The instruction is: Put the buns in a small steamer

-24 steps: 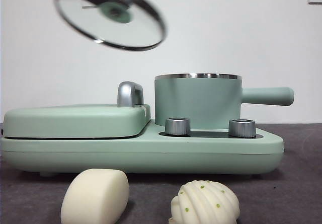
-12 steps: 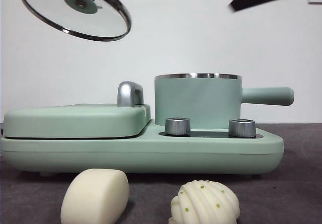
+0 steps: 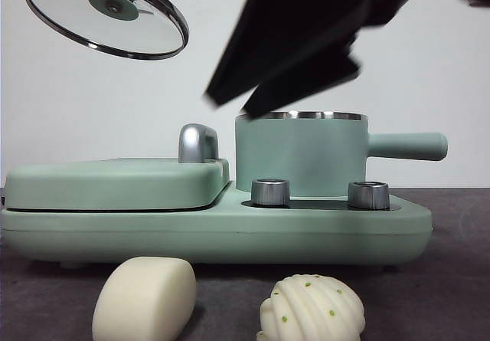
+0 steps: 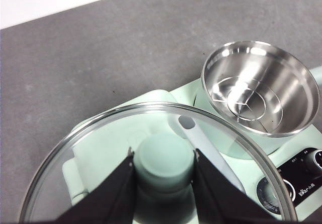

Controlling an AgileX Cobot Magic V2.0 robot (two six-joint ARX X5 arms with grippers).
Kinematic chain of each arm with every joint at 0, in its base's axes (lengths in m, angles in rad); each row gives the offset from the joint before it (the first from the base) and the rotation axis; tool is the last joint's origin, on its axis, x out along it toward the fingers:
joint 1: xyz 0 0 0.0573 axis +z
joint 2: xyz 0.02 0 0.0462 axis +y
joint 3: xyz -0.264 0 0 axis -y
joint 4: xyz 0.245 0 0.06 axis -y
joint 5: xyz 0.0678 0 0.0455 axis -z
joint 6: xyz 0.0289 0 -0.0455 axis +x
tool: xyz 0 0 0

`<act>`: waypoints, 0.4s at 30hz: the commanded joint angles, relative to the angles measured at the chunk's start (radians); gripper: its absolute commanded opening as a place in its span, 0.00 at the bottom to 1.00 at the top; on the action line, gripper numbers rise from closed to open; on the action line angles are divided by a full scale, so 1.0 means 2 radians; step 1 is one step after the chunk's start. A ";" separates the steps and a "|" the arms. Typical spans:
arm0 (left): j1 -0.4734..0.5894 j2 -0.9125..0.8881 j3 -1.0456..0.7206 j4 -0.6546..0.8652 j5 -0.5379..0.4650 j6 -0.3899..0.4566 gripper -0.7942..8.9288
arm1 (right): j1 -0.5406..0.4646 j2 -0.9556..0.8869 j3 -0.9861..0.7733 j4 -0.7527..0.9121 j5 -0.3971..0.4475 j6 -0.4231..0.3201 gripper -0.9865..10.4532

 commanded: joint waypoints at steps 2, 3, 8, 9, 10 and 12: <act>0.002 -0.002 0.008 0.017 -0.001 -0.004 0.09 | 0.023 0.046 0.010 0.031 0.002 0.007 0.41; 0.002 -0.002 0.008 0.018 -0.001 -0.004 0.09 | 0.027 0.058 0.010 0.039 0.002 0.007 0.41; 0.005 -0.002 0.008 0.019 -0.001 -0.003 0.09 | 0.045 0.105 0.010 0.065 0.002 0.007 0.41; 0.006 -0.002 0.008 0.019 -0.001 -0.003 0.09 | 0.048 0.114 0.010 0.069 0.002 0.007 0.41; 0.006 -0.002 0.008 0.019 -0.001 -0.003 0.09 | 0.050 0.121 0.010 0.073 0.002 0.007 0.41; 0.008 -0.002 0.008 0.019 -0.001 -0.004 0.09 | 0.056 0.137 0.010 0.083 0.002 0.007 0.41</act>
